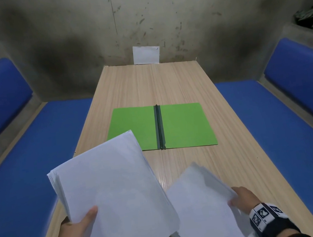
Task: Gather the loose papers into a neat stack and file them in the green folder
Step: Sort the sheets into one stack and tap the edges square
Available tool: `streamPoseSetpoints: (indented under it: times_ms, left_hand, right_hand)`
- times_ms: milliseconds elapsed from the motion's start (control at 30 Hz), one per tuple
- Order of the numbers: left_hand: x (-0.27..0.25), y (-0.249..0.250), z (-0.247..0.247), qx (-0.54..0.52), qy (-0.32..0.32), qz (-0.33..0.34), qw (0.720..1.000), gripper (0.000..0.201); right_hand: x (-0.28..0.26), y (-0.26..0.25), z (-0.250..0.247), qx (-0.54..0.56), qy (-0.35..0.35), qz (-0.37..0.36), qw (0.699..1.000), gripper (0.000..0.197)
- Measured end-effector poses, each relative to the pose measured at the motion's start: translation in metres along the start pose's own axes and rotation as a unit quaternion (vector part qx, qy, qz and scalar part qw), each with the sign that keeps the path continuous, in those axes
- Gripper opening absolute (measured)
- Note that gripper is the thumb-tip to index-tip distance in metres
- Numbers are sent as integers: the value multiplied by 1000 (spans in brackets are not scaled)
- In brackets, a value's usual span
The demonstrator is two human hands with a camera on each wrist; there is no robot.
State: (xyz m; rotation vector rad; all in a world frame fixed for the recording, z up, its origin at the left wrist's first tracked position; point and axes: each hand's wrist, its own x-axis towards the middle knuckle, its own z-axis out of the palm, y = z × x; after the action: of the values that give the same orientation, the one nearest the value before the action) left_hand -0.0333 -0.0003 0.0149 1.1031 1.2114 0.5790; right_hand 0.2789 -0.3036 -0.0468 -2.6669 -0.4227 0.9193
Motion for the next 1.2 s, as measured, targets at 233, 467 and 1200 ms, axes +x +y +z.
streamPoseSetpoints:
  times_ms: [233, 467, 1200]
  left_hand:
    - [-12, 7, 25, 2, -66, -10, 998, 7]
    - [-16, 0, 64, -23, -162, -23, 986, 88]
    - [-45, 37, 88, 29, -152, 219, 963, 59]
  right_hand:
    - [-31, -38, -11, 357, -12, -113, 927, 33]
    - [-52, -87, -5, 580, -139, -138, 790, 46]
    - [-86, -115, -6, 526, 9, -238, 816, 19]
